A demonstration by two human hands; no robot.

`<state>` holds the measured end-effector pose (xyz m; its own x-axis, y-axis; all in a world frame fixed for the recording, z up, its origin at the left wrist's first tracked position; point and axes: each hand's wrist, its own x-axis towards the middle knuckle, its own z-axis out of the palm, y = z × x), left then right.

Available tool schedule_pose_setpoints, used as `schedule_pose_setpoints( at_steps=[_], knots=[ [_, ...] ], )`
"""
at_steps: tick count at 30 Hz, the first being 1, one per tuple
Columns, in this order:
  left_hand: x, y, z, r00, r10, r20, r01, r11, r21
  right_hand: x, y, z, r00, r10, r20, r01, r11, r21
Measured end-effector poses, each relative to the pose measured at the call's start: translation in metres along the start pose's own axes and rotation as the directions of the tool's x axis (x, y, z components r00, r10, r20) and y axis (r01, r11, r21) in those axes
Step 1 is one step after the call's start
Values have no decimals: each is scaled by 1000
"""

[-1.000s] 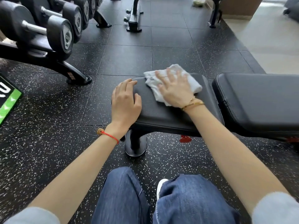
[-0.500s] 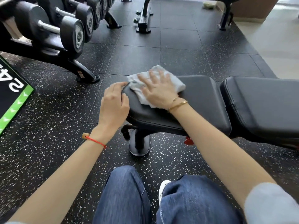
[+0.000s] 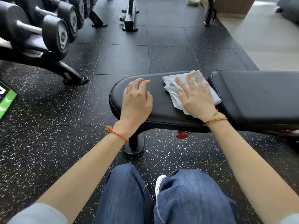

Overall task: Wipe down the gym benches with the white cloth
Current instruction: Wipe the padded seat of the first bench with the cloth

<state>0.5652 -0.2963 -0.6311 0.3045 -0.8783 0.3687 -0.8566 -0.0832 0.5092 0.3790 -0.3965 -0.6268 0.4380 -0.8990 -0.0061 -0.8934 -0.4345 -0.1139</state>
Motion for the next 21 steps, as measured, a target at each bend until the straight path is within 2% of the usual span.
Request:
schedule_pose_setpoints(
  at_steps=[8, 15, 21],
  knots=[
    [9, 44, 40, 993, 55, 100, -58, 998, 23, -64, 12, 8, 999, -14, -52, 15, 1000, 18],
    [7, 46, 48, 999, 17, 45, -19, 999, 50, -14, 17, 0, 997, 75, 28, -78, 994, 79],
    [8, 49, 53, 999, 22, 22, -26, 986, 165, 4, 22, -1, 1000, 16, 27, -18, 998, 63]
  ],
)
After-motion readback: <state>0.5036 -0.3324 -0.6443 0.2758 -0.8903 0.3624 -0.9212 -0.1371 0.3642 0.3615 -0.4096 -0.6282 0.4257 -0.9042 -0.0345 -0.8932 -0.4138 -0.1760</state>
